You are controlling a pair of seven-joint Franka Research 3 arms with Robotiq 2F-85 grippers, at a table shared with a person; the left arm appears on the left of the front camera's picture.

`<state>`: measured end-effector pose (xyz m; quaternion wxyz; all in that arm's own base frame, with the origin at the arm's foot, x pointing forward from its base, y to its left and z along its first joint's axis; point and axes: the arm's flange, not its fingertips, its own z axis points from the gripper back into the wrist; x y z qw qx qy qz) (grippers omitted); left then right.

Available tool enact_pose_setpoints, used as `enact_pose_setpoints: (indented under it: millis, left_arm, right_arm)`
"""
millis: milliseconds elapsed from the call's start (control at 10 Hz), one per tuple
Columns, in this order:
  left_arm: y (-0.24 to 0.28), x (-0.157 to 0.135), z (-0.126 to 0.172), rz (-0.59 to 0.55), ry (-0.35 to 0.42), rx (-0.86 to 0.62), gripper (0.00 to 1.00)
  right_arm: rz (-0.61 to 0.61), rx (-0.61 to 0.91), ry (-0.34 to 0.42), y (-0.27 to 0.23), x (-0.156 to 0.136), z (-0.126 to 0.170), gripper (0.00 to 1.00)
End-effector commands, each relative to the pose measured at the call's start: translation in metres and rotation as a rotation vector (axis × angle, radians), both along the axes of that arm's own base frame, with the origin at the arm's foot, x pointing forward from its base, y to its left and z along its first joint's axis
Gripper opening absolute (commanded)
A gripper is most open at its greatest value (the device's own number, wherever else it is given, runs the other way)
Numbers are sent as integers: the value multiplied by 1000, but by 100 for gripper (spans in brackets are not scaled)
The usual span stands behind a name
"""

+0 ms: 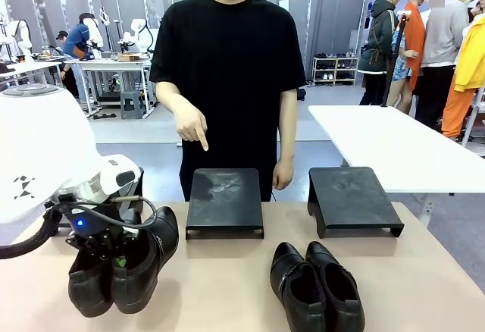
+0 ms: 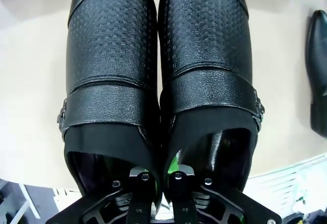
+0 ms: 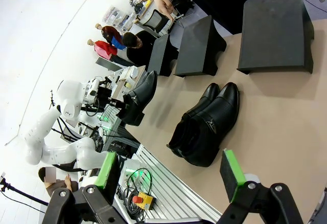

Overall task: Place the shoes on the stand as instructed by the person.
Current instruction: Pick up one pair of Shoes and place it on the Shoes Stand indicated by the person.

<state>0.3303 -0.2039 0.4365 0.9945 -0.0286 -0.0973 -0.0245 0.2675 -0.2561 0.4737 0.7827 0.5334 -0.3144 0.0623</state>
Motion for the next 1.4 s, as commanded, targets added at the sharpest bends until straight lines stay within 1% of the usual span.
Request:
enact_pose_setpoints:
  millis: [0, 200, 300, 400, 500, 600, 800, 900, 1100, 1300]
  left_arm:
    - [-1, 1, 4, 20, -7, -5, 0]
    - [-1, 1, 4, 20, -7, -5, 0]
    - [1, 0, -4, 4, 8, 2, 7]
    - [1, 0, 7, 23, -90, -57, 7]
    - [-8, 8, 21, 9, -150, -65, 7]
    - [-21, 20, 36, -8, -193, -53, 7]
    - [-47, 49, 66, -44, -221, -38, 7]
    - [-58, 67, 75, -37, -219, -37, 7]
    - [-88, 100, 76, -24, -210, -26, 7]
    - [-120, 128, 73, -19, -236, -9, 7]
  right_arm:
    - [7, -1, -10, 0, -2, 1, 100]
    - [7, -1, -10, 0, -2, 1, 100]
    - [7, -1, -10, 0, -2, 1, 100]
    - [7, -1, -10, 0, -2, 1, 100]
    - [7, -1, -10, 0, -2, 1, 100]
    - [7, -1, -10, 0, -2, 1, 100]
    - [7, -1, -10, 0, -2, 1, 100]
    - [7, -1, -10, 0, -2, 1, 100]
    - [7, -1, -10, 0, -2, 1, 100]
    - [7, -1, -10, 0, -2, 1, 100]
